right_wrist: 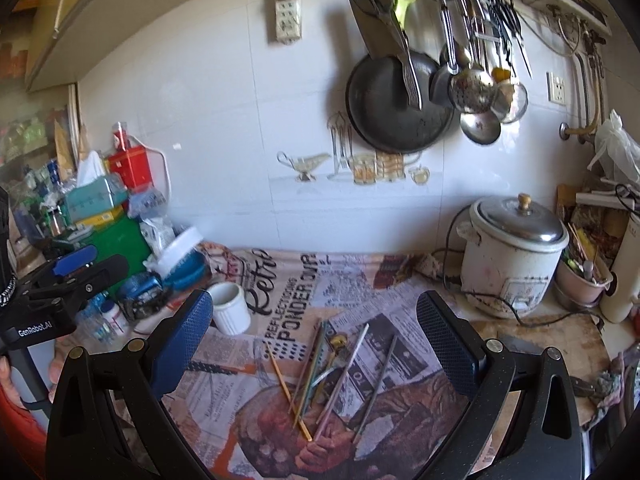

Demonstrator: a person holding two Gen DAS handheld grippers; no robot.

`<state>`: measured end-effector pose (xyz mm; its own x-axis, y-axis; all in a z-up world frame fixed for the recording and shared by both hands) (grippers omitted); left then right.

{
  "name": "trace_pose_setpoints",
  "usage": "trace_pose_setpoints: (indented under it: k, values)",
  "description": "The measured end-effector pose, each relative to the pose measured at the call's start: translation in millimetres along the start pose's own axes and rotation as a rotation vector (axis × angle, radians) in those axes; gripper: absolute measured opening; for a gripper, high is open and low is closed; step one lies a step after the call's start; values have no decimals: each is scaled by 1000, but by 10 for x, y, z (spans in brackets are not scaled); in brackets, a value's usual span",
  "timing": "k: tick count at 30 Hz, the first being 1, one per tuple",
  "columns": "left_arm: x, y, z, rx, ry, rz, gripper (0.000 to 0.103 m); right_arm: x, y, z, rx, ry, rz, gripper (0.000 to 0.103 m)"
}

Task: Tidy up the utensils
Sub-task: 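Grasp a brown chopstick with the left tool while the right tool grasps a pink stick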

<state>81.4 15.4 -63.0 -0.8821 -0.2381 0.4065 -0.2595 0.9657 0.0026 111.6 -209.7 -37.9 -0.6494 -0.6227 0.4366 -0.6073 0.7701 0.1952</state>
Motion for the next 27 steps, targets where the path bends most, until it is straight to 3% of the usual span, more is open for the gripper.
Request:
trace_pose_setpoints:
  k: [14, 20, 27]
  values:
    - [-1159, -289, 679, -51, 303, -84, 98, -878, -753, 602, -187, 341, 59, 100]
    - [-1752, -433, 1059, -70, 489, -78, 88, -1297, -1088, 914, -264, 483, 55, 83]
    - [-2231, -587, 1412, -48, 668, -49, 63, -1770, -1270, 1180, -342, 623, -21, 54]
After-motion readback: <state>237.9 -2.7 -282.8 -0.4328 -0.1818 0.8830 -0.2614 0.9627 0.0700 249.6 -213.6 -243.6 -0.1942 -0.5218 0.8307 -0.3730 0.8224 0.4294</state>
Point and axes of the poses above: each gripper's, at about its wrist camera, not at the fingertips, and x roughly against the way its jaws point, y to its left, z to its underside, the point moved 1 cm from there along -x, roughly the way its jaws point, and after that the axes turned 14 degrees about -z, right-handed, at the moved point
